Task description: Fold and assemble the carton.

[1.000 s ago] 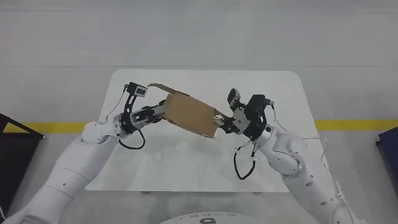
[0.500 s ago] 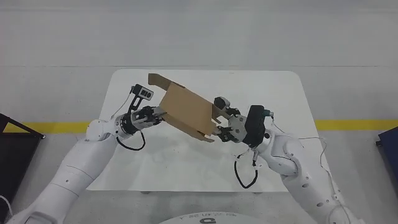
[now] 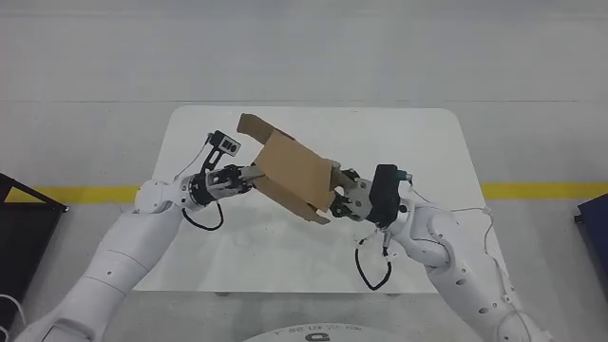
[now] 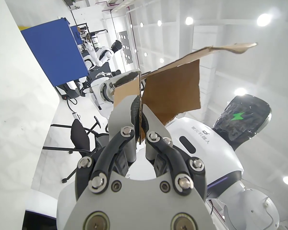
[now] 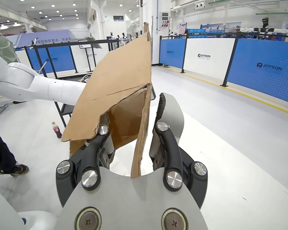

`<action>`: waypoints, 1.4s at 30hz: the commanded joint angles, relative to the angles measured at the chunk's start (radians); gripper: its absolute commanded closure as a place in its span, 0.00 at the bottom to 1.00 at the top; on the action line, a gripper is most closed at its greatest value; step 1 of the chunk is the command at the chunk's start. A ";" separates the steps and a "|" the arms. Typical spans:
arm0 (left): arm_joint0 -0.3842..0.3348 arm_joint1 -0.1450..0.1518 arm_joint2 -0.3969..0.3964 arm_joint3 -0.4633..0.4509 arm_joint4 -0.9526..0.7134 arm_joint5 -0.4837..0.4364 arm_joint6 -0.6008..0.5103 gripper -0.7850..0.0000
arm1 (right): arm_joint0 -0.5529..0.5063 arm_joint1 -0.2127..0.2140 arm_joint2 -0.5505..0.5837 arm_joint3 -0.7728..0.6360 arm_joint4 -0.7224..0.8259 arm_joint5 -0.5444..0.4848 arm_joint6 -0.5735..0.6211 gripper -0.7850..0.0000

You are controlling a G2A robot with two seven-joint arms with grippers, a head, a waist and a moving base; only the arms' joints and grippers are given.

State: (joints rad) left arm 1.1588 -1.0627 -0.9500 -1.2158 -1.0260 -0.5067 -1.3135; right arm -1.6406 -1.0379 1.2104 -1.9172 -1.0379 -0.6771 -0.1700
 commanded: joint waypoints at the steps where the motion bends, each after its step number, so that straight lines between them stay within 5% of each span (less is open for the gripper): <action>1: -0.002 -0.004 -0.001 0.008 0.011 -0.001 0.001 1.00 | 0.005 0.000 -0.002 0.003 0.005 -0.009 0.002 0.91; 3: -0.006 -0.007 -0.002 0.022 0.027 -0.003 0.003 1.00 | 0.007 -0.001 -0.002 0.005 0.007 -0.016 0.002 1.00; 4: -0.008 -0.009 -0.002 0.029 0.040 -0.007 0.007 0.69 | 0.007 -0.001 -0.001 0.006 0.008 -0.019 0.002 1.00; 5: -0.010 -0.011 -0.003 0.035 0.047 -0.014 0.014 0.16 | 0.007 -0.001 -0.001 0.007 0.010 -0.021 0.003 1.00; 6: -0.011 -0.012 -0.005 0.038 0.050 -0.019 0.019 0.00 | 0.006 -0.001 0.000 0.008 0.014 -0.024 0.006 1.00; 10: -0.008 -0.006 -0.063 0.047 0.050 -0.044 0.044 0.00 | 0.006 0.000 0.006 0.015 0.045 -0.035 0.030 1.00; 15: 0.057 0.031 -0.242 -0.006 0.037 -0.050 0.050 0.00 | 0.013 0.005 0.022 0.025 0.135 -0.053 0.122 1.00; 22: 0.225 0.064 -0.445 -0.279 0.080 -0.053 0.053 0.00 | 0.023 0.005 0.026 0.029 0.209 -0.038 0.185 1.00; 24: 0.260 0.071 -0.465 -0.352 0.218 -0.065 0.064 0.00 | 0.023 0.005 0.026 0.029 0.209 -0.038 0.185 1.00; 29: 0.292 0.086 -0.387 -0.476 0.527 -0.127 0.127 0.00 | 0.022 0.005 0.023 0.029 0.208 -0.034 0.190 1.00; 42: 0.179 0.138 -0.188 -0.462 0.594 -0.238 0.237 0.00 | 0.046 0.004 -0.003 0.044 0.326 -0.058 0.291 1.00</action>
State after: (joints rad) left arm 1.3454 -0.9290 -1.1542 -1.6810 -0.4362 -0.7367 -1.0842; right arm -1.5962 -1.0344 1.2080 -1.8745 -0.7234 -0.7319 0.1110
